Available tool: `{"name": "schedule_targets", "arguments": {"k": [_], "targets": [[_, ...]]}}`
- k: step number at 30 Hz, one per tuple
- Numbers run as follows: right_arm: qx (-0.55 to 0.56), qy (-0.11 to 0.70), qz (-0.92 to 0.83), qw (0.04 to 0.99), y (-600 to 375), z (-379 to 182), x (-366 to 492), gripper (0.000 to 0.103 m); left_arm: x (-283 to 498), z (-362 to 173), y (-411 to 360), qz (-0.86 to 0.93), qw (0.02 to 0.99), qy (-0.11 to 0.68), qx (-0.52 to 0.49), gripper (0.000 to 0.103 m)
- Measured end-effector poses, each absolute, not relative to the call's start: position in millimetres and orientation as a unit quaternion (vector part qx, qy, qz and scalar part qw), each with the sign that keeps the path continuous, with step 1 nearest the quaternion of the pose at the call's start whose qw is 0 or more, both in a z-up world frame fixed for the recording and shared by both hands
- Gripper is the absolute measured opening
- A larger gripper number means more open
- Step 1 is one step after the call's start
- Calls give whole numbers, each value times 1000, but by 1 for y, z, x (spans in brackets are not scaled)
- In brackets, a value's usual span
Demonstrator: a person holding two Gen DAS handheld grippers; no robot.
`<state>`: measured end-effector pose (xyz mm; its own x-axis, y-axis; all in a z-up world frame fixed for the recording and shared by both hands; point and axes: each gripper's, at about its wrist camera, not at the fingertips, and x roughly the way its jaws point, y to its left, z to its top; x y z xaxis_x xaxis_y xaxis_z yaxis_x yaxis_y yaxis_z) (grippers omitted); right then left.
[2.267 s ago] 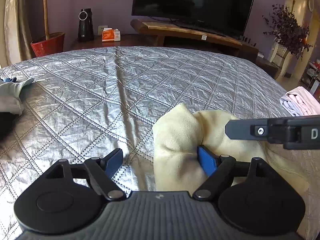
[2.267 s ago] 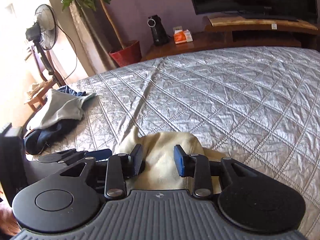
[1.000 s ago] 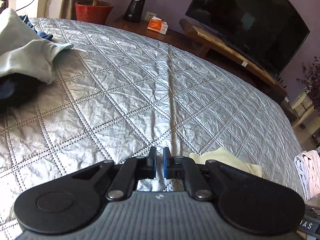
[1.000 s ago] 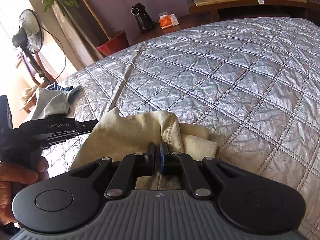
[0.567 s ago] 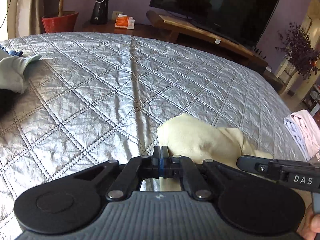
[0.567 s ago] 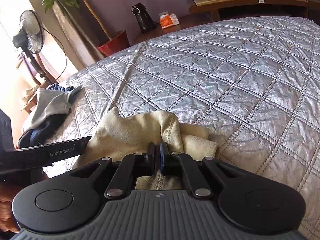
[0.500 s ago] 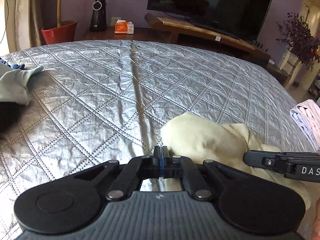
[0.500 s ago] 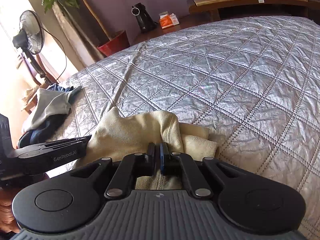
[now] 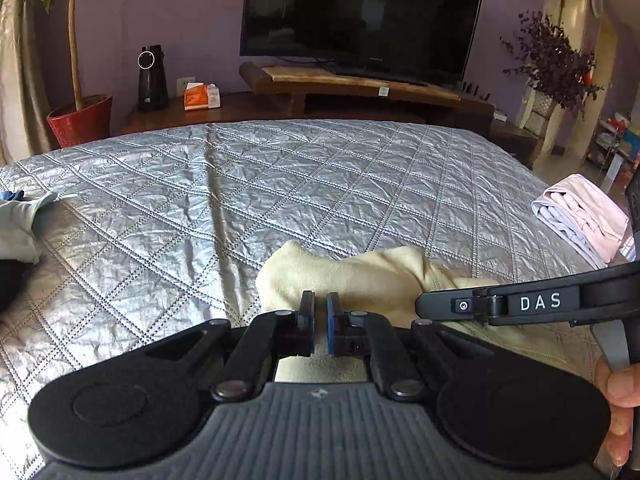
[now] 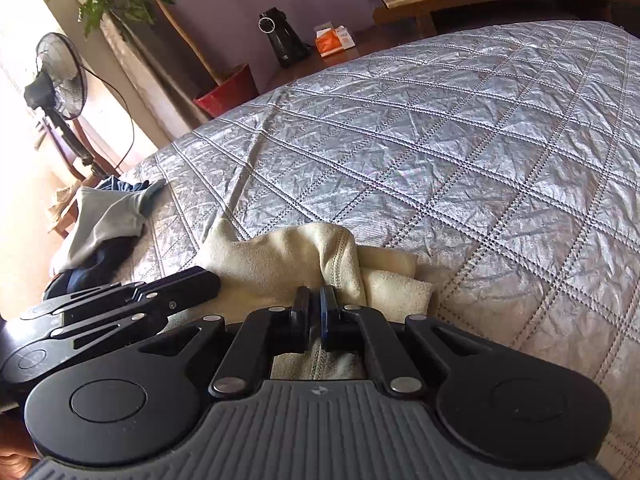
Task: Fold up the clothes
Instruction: 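Release the sweatshirt with the left gripper and withdraw it, then grasp the folded beige sweatshirt with the right gripper and lift it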
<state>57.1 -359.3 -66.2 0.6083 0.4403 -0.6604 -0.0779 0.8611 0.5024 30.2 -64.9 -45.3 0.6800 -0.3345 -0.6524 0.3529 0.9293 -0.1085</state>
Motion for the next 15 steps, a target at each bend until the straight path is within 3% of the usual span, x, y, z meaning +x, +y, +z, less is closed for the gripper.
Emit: {"name": "schedule_targets", "arguments": {"k": [2, 4, 5, 6, 10, 15], "targets": [[258, 412, 140, 862, -374, -63, 52, 13, 29, -46, -68, -186, 915, 358, 24, 6], [300, 400, 122, 857, -393, -57, 43, 35, 30, -46, -71, -183, 913, 363, 31, 6], [318, 398, 111, 853, -404, -56, 39, 56, 31, -46, -70, -181, 912, 368, 24, 6], [334, 400, 105, 847, -413, -56, 35, 63, 33, -46, -68, -180, 910, 373, 16, 6], [399, 433, 107, 801, -440, -68, 15, 75, 37, -44, -67, -178, 906, 384, 9, 6], [407, 482, 131, 764, -437, -83, 4, 78, 43, -45, -55, -187, 898, 398, -27, 6]]}}
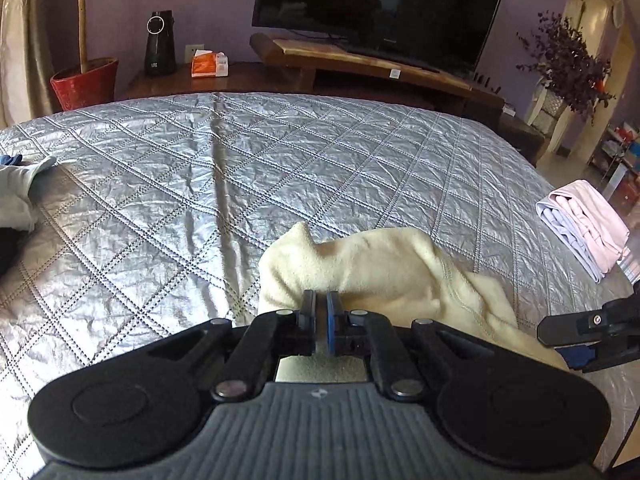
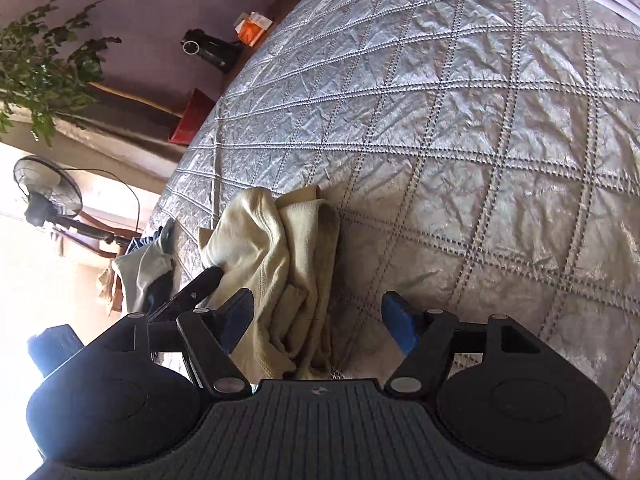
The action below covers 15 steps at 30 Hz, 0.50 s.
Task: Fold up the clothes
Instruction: 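Grasp the folded beige sweatshirt with the right gripper and lift it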
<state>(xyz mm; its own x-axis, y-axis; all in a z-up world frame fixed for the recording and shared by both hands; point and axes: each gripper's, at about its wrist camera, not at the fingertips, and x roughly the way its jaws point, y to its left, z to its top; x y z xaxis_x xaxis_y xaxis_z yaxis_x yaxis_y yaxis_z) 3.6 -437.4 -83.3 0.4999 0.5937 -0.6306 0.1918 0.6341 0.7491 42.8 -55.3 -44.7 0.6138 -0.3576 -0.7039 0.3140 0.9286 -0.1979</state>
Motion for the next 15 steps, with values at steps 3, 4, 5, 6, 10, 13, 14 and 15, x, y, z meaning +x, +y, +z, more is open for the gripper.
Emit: {"name": "schedule_targets", "arguments": {"k": [3, 4, 5, 6, 10, 13, 14, 15], "targets": [[438, 490, 166, 735, -433, -93, 7, 84, 45, -46, -51, -194, 895, 400, -40, 6], [449, 492, 177, 725, -432, -96, 8, 84, 44, -47, -51, -195, 896, 398, -39, 6], [460, 493, 189, 714, -431, -100, 9, 86, 44, -47, -51, -196, 896, 396, -39, 6], [467, 492, 195, 708, -430, -102, 12, 86, 43, -48, -51, -197, 897, 394, -39, 6], [470, 492, 214, 701, -420, -105, 26, 87, 44, -50, -48, -201, 896, 392, -48, 6], [465, 493, 228, 699, -411, -105, 38, 87, 45, -50, -47, -206, 895, 392, -50, 6], [462, 495, 235, 698, -406, -104, 42, 86, 45, -51, -47, -208, 895, 392, -50, 6], [454, 496, 240, 700, -402, -103, 46, 84, 45, -51, -47, -209, 895, 392, -50, 6]]}}
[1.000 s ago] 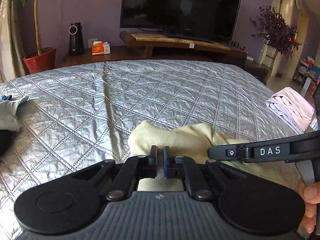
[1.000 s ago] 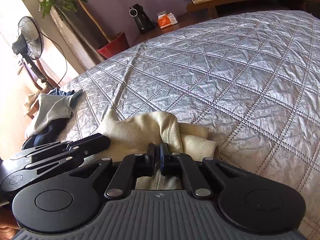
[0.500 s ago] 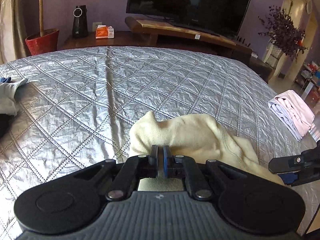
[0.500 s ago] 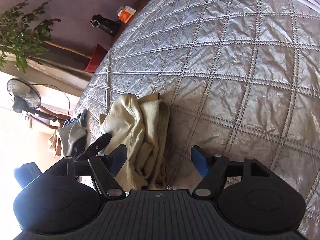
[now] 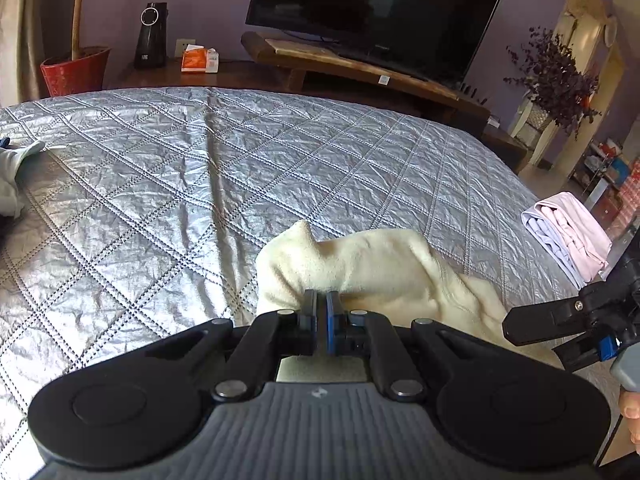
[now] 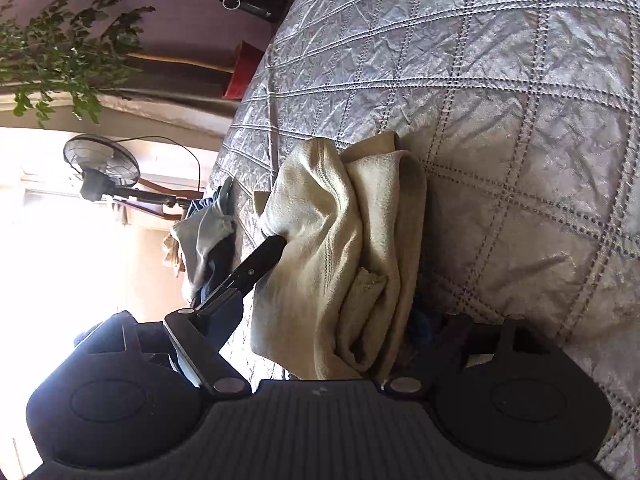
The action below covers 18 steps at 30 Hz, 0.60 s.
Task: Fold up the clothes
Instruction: 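Grasp the folded beige sweatshirt with the right gripper and lift it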
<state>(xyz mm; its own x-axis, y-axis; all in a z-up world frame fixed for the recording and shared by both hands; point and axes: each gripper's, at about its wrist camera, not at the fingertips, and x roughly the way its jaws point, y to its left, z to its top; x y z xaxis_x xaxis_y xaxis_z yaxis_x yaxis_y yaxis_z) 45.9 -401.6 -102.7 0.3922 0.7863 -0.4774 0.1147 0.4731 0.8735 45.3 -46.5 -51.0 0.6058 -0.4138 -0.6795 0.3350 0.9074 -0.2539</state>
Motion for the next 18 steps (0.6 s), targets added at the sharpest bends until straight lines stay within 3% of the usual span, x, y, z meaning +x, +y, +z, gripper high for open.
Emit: {"name": "schedule_targets", "arguments": {"k": [4, 9, 13, 18], "targets": [[420, 501, 249, 715, -391, -96, 55, 79, 45, -52, -45, -213, 894, 390, -56, 6], [391, 504, 234, 734, -386, -95, 55, 48, 44, -52, -44, -213, 893, 391, -66, 6], [366, 513, 228, 743, -377, -89, 53, 41, 47, -51, -41, -211, 889, 397, -84, 5], [460, 481, 228, 711, -393, -94, 34, 33, 43, -38, -26, -190, 895, 389, -106, 5]]}}
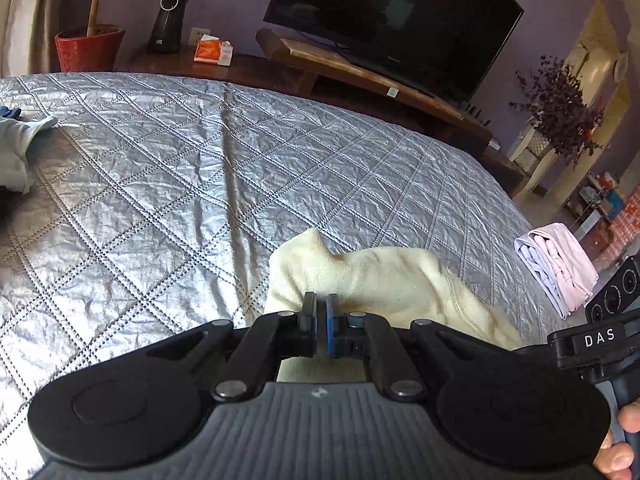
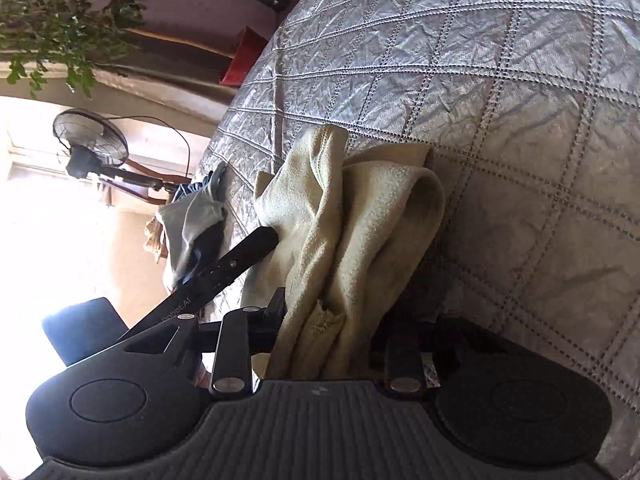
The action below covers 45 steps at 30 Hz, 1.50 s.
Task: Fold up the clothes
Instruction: 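Grasp the folded beige sweatshirt with the right gripper and lift it, then carry the sweatshirt with the right gripper onto the folded clothes stack and release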
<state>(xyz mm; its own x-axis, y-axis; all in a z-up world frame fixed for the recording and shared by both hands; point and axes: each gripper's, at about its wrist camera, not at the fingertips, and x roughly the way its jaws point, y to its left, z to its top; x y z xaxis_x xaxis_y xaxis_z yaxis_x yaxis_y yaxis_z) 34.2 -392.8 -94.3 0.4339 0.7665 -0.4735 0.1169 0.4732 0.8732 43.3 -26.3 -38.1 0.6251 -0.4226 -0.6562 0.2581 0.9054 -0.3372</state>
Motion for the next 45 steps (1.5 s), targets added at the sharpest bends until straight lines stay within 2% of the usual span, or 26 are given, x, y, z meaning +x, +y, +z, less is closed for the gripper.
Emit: {"name": "schedule_targets", "arguments": {"k": [4, 9, 15, 17, 20, 23, 26, 29, 33, 38, 42, 45], "targets": [[518, 427, 214, 709, -423, -83, 10, 32, 33, -22, -8, -161, 910, 365, -118, 6], [536, 345, 153, 755, -489, -53, -17, 32, 18, -14, 13, -145, 917, 349, -131, 6], [523, 195, 45, 829, -589, -6, -38, 33, 3, -16, 12, -151, 919, 347, -108, 6], [526, 145, -1, 838, -621, 0, -42, 33, -1, -19, 6, -153, 919, 350, -97, 6], [546, 112, -75, 827, -653, -21, -44, 33, -5, -23, 1, -156, 917, 355, -92, 6], [581, 124, -135, 793, -668, -66, -38, 33, -6, -28, -3, -157, 915, 361, -90, 6], [596, 101, -168, 779, -666, -95, -35, 34, -8, -30, -5, -162, 914, 361, -86, 7], [563, 105, -184, 799, -658, -96, -26, 36, -11, -31, -5, -165, 914, 360, -86, 8], [514, 131, -198, 824, -659, -88, -23, 50, -14, -35, -6, -167, 912, 363, -89, 8], [462, 160, -224, 843, -660, -64, -35, 61, -13, -37, -4, -165, 913, 362, -95, 12], [335, 180, -288, 879, -642, -30, -45, 61, -12, -39, -3, -152, 912, 368, -98, 23], [176, 184, -290, 922, -612, -4, -39, 63, -13, -40, -4, -155, 910, 372, -98, 34]]}}
